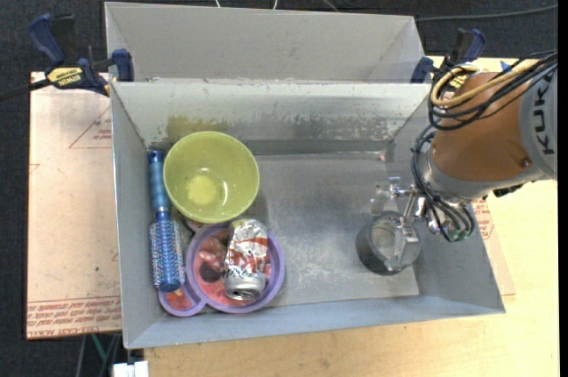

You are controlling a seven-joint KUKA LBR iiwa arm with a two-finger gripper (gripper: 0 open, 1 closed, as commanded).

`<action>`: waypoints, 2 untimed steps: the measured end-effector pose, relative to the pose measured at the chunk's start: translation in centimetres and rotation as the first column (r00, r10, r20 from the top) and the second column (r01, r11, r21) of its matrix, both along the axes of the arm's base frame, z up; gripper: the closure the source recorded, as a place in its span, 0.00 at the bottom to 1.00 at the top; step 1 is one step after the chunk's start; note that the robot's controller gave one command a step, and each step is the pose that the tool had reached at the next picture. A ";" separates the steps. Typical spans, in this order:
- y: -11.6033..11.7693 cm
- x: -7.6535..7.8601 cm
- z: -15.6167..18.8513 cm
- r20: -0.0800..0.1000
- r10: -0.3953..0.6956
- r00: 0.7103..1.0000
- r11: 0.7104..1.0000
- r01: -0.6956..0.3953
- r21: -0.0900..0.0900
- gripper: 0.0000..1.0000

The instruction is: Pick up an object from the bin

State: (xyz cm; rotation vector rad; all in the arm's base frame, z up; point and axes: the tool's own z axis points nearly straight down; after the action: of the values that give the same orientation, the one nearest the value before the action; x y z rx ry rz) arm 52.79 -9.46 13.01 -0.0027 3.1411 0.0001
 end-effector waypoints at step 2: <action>0.0 0.0 0.0 0.000 0.000 1.000 1.000 0.000 0.000 1.00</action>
Offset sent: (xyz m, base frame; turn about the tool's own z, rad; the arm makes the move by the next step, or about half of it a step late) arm 0.0000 0.0000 0.0000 0.0000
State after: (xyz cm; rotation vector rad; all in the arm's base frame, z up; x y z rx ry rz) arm 52.79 -9.46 13.01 -0.0026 3.1411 0.0001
